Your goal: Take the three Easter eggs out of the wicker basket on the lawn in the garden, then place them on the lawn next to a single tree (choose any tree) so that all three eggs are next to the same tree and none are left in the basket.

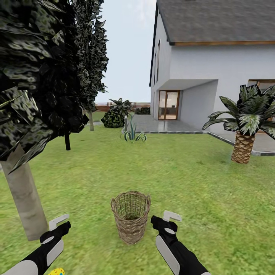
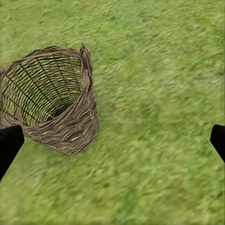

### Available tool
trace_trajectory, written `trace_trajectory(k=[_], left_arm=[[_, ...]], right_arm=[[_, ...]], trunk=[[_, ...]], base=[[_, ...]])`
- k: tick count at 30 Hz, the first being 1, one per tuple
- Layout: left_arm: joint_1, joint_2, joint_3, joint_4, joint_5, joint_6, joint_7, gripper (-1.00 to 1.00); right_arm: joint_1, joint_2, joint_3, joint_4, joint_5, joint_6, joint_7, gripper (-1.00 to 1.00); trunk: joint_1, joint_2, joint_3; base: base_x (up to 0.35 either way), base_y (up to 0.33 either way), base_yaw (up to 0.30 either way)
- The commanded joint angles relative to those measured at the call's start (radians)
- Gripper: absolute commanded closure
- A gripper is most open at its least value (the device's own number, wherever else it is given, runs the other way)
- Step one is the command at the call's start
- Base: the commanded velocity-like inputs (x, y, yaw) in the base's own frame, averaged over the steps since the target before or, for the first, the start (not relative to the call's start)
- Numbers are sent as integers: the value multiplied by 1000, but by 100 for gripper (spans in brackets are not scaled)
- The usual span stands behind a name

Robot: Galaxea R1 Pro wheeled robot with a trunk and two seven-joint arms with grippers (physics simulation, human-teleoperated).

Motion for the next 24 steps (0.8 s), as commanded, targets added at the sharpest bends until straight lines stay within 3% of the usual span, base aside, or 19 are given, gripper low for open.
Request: trace_trajectory(k=[1,17,24], left_arm=[[-1,1,-9,0,9,-3,5,-100],[0,-5,-9,69,9,-48,5,-100],[0,-5,-9,79,9,-54,5,-100]], right_arm=[[-1,-1,3,-1,-3,5,-7,-100],[1,-12,4,12,-1,5,-5,-100],[1,-12,7,68,2,-19,-3,-100]], trunk=[[-4,7,2],[-65,119,52],[-92,168,74]], base=[[0,0,0],[0,0,0],[0,0,0]])
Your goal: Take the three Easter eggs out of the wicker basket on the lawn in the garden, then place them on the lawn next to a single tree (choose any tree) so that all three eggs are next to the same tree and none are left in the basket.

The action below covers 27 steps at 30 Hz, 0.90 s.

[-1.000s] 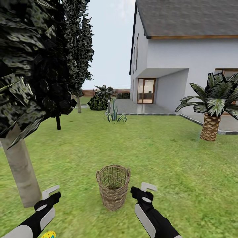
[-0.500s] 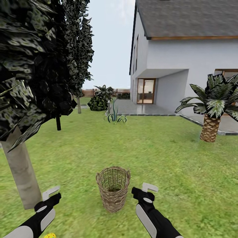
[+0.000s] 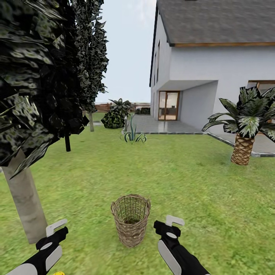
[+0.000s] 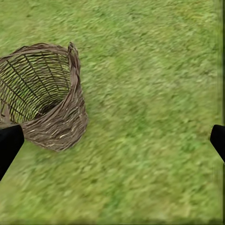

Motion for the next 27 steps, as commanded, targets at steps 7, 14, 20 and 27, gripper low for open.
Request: trace_trajectory(k=[7,14,20,27], left_arm=[[-1,-4,-9,1,8,-6,5,-100],[-1,-7,-9,1,8,-7,4,-100],[-1,-10,-9,1,8,-7,4,-100],[0,-13,-9,1,8,-7,3,-100]], right_arm=[[-1,-3,4,36,-3,-16,-6,-100],[-2,-2,4,67,-3,-18,-7,-100],[-2,-1,8,79,-3,-18,-6,-100],[-2,1,11,81,-3,-18,-6,-100]], trunk=[[-27,49,21],[-54,98,43],[-77,140,62],[-104,189,83]], base=[[0,0,0],[0,0,0],[0,0,0],[0,0,0]])
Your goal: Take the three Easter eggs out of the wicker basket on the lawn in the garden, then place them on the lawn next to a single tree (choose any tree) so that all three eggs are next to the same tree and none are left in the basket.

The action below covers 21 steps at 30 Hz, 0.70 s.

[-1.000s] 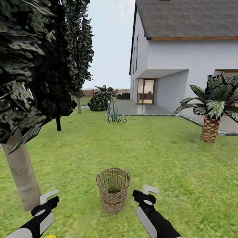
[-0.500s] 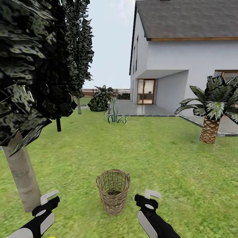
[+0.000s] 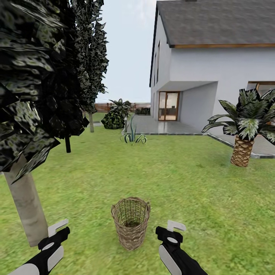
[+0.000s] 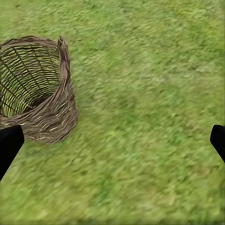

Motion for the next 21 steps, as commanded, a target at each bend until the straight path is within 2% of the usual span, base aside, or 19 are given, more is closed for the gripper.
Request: trace_trajectory(k=[1,21], left_arm=[[-1,0,-9,-1,8,-3,5,-100],[0,-1,-9,-1,8,-3,5,-100]], right_arm=[[-1,-1,4,-1,-3,6,-7,-100],[-1,2,24,20,-5,6,-7,-100]], trunk=[[-4,6,2],[-81,146,65]], base=[[0,0,0],[0,0,0]])
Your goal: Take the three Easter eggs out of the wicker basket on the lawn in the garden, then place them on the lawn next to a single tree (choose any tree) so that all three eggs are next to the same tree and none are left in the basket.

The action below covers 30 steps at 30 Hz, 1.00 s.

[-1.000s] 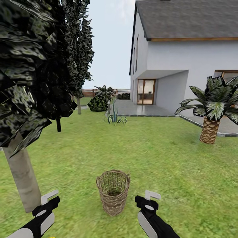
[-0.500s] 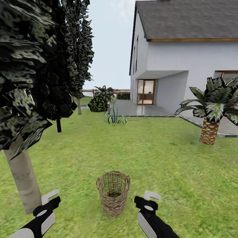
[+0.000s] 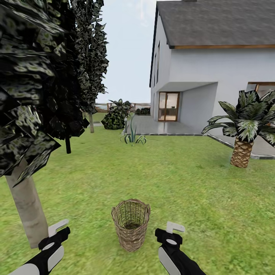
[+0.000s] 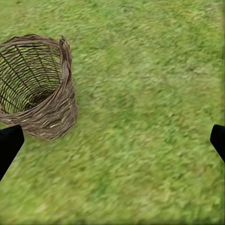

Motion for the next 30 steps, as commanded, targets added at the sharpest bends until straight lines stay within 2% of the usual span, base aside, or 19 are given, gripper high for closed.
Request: trace_trajectory(k=[1,9,16,30], left_arm=[[-1,0,-9,-1,8,-3,5,-100],[-1,-4,-9,-1,7,-3,5,-100],[-1,-5,-9,-1,7,-3,5,-100],[-1,-6,-9,-1,6,-3,5,-100]], right_arm=[[-1,0,4,-1,-3,6,-8,-100],[-1,-1,5,1,-3,6,-7,-100],[-1,-2,7,0,0,5,36,-100],[-1,-2,6,1,-1,4,49,-100]], trunk=[[-4,6,2],[-34,62,27],[-61,111,49],[-115,209,93]], base=[[0,0,0],[0,0,0],[0,0,0],[0,0,0]])
